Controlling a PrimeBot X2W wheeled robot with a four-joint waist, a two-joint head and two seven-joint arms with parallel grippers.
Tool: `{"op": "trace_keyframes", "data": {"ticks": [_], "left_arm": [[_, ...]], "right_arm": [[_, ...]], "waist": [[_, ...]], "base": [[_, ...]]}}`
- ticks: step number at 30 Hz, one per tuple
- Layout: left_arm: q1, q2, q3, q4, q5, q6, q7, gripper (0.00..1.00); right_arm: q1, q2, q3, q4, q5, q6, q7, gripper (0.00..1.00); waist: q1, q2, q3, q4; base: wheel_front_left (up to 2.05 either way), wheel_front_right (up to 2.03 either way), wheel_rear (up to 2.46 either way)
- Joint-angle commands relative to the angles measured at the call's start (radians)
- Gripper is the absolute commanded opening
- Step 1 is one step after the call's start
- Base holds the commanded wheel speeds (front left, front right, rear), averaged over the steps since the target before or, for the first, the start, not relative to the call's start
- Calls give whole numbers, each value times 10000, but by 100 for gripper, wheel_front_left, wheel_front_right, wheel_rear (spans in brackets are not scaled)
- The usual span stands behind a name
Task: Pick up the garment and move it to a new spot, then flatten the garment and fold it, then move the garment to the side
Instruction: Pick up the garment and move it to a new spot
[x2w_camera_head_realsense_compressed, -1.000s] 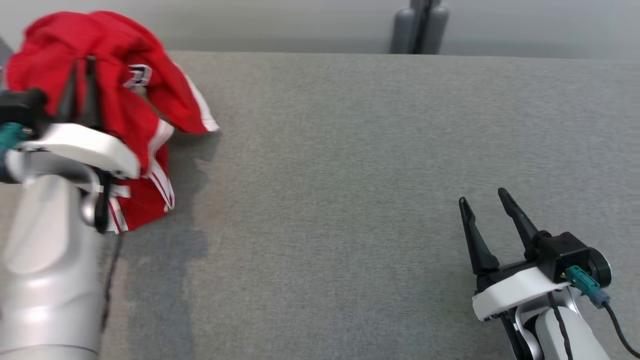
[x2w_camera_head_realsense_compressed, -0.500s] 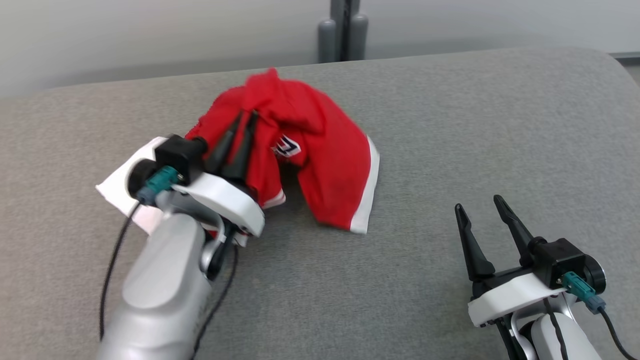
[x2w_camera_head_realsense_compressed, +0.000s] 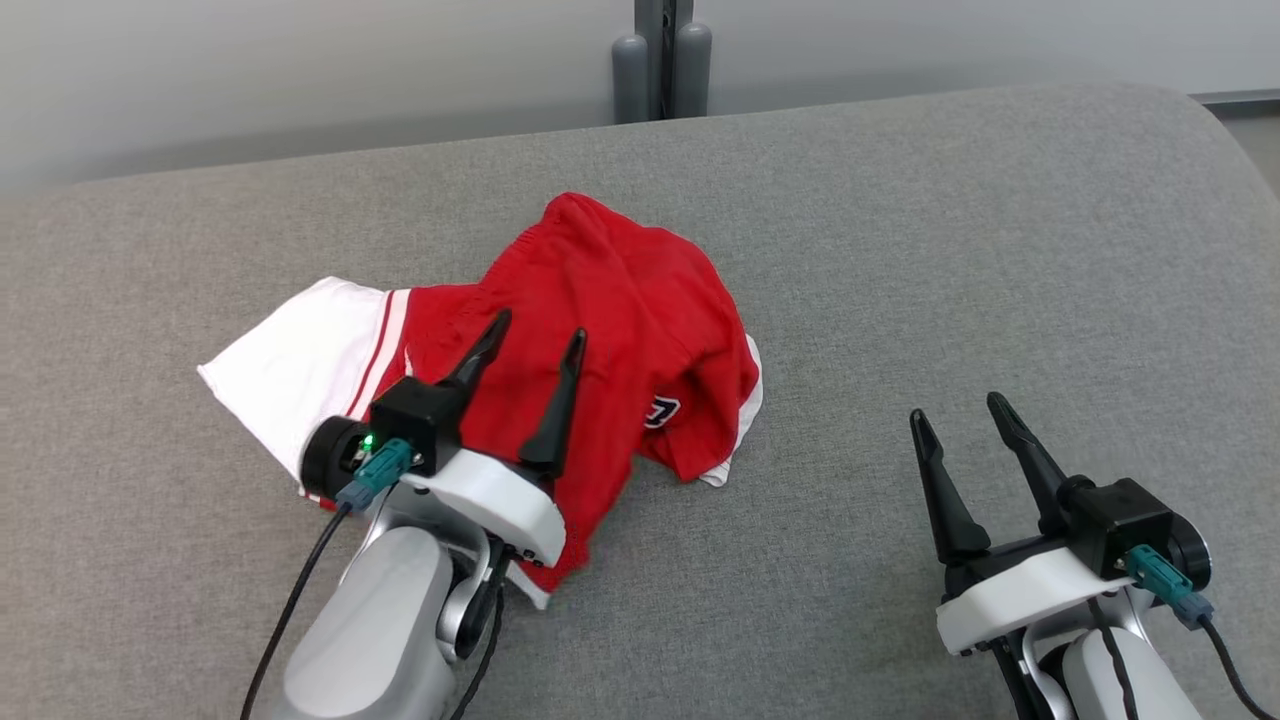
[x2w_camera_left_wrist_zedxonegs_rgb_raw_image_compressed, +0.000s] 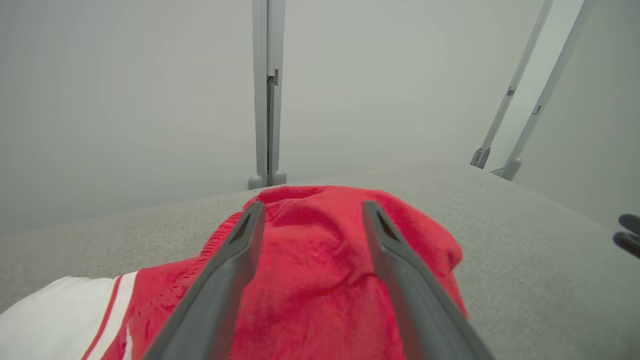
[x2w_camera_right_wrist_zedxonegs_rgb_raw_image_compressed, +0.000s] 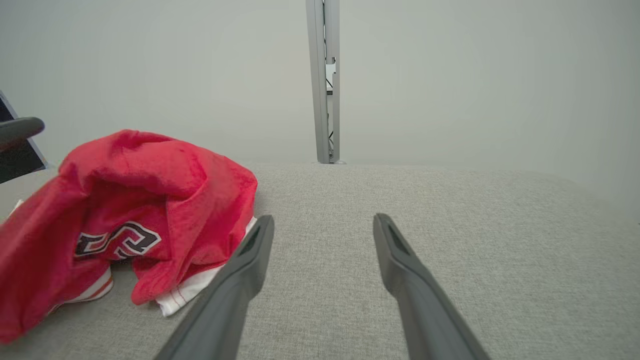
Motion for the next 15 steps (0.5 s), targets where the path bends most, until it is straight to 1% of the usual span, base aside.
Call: {"op": "trace_keyframes", "data": {"ticks": [1,7,8,15], "left_arm": [[355,67,503,-248,272,257,-19,100],[1566,277,1958,-791,882,643,-15,100],[1566,277,1958,-791,882,643,-15,100],[3116,327,3412,-1388,1419,807,-13,100]], "right_arm": [[59,-29,-55,10,54,1,-3,100],[326,-26,-212,-43,-19,1,-1,100],[326,-26,-212,-43,-19,1,-1,100],[784,-25,-503,-23,-159,1,-3,100]], "waist": [[0,0,-168,123],[0,0,-714,388],[0,0,-714,388],[0,0,-1416,744]], "base": [[0,0,0],[0,0,0],[0,0,0],[0,0,0]]}}
